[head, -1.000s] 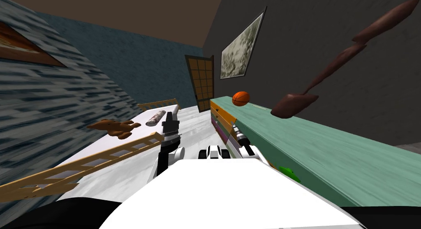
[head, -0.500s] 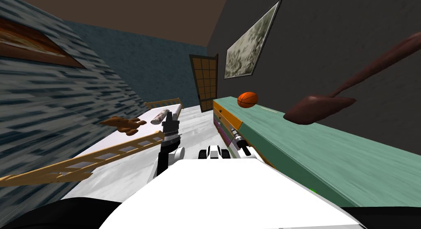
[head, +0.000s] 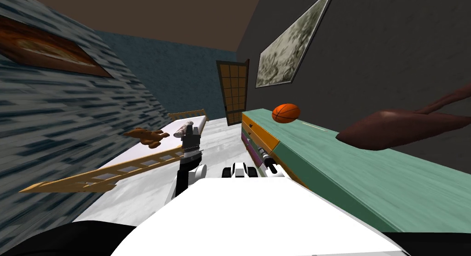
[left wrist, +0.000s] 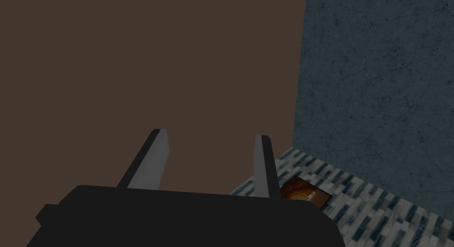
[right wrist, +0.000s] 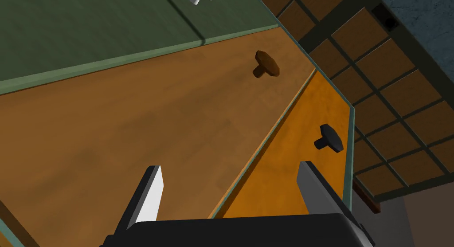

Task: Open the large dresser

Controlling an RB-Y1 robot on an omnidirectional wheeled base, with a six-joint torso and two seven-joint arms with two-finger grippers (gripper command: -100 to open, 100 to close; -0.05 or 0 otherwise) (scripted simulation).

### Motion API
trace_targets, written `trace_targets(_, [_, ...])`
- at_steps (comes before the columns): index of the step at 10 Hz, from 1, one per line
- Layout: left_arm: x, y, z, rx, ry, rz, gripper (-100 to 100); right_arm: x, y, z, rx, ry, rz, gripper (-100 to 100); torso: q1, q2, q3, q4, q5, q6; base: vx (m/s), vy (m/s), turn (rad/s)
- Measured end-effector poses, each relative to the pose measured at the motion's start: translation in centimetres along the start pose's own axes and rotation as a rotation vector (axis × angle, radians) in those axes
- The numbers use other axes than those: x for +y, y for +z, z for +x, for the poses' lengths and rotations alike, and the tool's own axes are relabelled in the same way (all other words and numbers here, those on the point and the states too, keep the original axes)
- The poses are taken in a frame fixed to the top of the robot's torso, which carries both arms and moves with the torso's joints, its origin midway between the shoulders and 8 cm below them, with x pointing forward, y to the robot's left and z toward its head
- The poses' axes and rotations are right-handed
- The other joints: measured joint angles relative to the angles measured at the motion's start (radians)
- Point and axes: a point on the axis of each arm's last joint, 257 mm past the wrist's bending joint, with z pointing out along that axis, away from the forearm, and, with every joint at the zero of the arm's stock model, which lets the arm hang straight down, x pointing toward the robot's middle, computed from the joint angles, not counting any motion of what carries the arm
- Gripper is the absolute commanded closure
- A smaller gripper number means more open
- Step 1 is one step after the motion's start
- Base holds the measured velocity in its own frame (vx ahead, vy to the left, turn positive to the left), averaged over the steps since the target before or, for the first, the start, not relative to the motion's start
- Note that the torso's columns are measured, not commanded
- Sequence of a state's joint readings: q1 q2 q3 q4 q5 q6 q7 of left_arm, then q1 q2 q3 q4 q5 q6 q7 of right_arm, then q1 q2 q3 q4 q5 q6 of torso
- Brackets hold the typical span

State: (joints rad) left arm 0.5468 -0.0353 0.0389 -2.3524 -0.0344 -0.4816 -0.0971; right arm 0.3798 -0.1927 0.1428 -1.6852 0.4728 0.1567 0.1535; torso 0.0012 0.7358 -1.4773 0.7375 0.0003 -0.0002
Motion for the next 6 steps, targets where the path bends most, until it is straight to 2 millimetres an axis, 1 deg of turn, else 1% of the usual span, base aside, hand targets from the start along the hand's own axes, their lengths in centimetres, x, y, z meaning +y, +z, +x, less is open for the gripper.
trace_targets(1, [0.0, 0.0, 0.0, 0.000, 0.000, 0.000, 0, -1.5, 0.0, 0.6, 0.016, -0.018, 0.037, -100, -0.001, 0.002, 0.001, 0.000, 0.000, 0.001, 0.034, 0.022, -0.017])
trace_targets(3, [0.0, 0.0, 0.0, 0.000, 0.000, 0.000, 0, -3.7, 0.2, 2.4, 0.050, -0.056, 0.093, -100, -0.001, 0.003, 0.002, 0.001, 0.000, 0.000, 0.066, 0.034, 0.143])
trace_targets(4, [0.0, 0.0, 0.0, 0.000, 0.000, 0.000, 0, -4.8, 0.2, 3.0, 0.069, -0.077, 0.129, -100, -0.001, 0.002, 0.001, 0.000, 0.000, 0.001, 0.039, 0.018, -0.013])
trace_targets(6, [0.0, 0.0, 0.0, 0.000, 0.000, 0.000, 0, -6.8, 0.3, 4.1, 0.096, -0.116, 0.186, -100, -0.001, 0.001, 0.001, 0.000, 0.000, 0.000, 0.078, 0.039, 0.142])
